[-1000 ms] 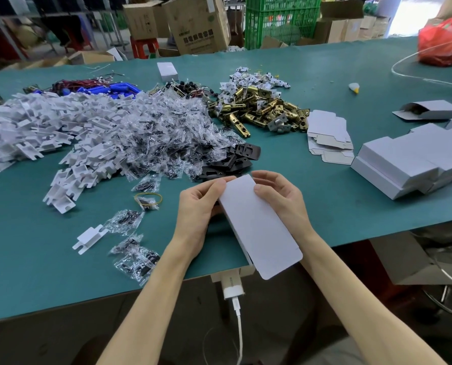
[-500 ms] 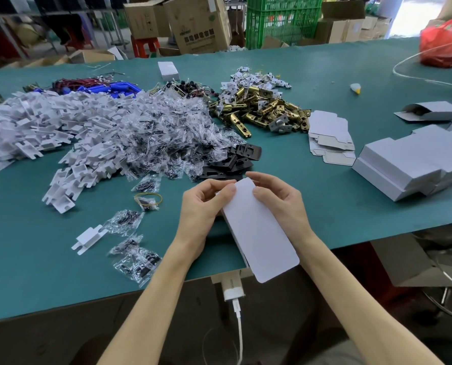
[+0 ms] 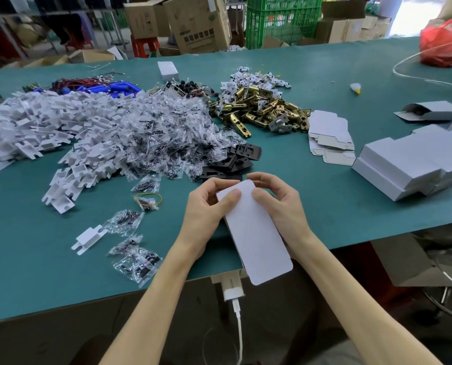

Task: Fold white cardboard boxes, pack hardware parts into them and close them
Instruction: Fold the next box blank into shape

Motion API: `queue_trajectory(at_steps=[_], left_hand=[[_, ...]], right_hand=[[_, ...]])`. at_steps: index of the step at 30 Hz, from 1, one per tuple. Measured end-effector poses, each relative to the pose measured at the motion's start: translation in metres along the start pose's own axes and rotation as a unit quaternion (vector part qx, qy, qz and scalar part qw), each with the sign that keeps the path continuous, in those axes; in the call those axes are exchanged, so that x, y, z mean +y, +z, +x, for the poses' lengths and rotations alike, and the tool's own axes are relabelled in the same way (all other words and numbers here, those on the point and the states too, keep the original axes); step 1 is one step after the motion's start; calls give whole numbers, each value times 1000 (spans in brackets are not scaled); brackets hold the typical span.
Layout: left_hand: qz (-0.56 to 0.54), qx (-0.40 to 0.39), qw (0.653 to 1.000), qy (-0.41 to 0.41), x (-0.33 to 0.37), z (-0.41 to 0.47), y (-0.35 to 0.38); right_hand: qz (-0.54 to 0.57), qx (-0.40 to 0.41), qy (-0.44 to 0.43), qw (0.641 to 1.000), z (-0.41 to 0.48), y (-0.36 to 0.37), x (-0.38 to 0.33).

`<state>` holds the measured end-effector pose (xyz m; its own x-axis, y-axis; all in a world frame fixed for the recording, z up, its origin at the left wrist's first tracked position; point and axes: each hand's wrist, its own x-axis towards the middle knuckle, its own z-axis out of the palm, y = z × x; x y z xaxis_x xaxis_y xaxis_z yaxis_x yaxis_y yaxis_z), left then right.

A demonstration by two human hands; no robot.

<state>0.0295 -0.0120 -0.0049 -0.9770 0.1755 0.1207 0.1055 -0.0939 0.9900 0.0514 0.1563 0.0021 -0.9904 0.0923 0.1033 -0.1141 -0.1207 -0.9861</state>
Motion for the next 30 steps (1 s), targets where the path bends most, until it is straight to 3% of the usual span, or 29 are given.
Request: queue_trajectory(at_steps=[18, 30], left_hand=[[10, 15, 1000, -10, 2, -1, 1], [-10, -1, 999, -39, 2, -2, 2]], right_hand=[[-19, -1, -26, 1000, 1, 5, 4], [-54, 71, -14, 996, 7, 3, 10]])
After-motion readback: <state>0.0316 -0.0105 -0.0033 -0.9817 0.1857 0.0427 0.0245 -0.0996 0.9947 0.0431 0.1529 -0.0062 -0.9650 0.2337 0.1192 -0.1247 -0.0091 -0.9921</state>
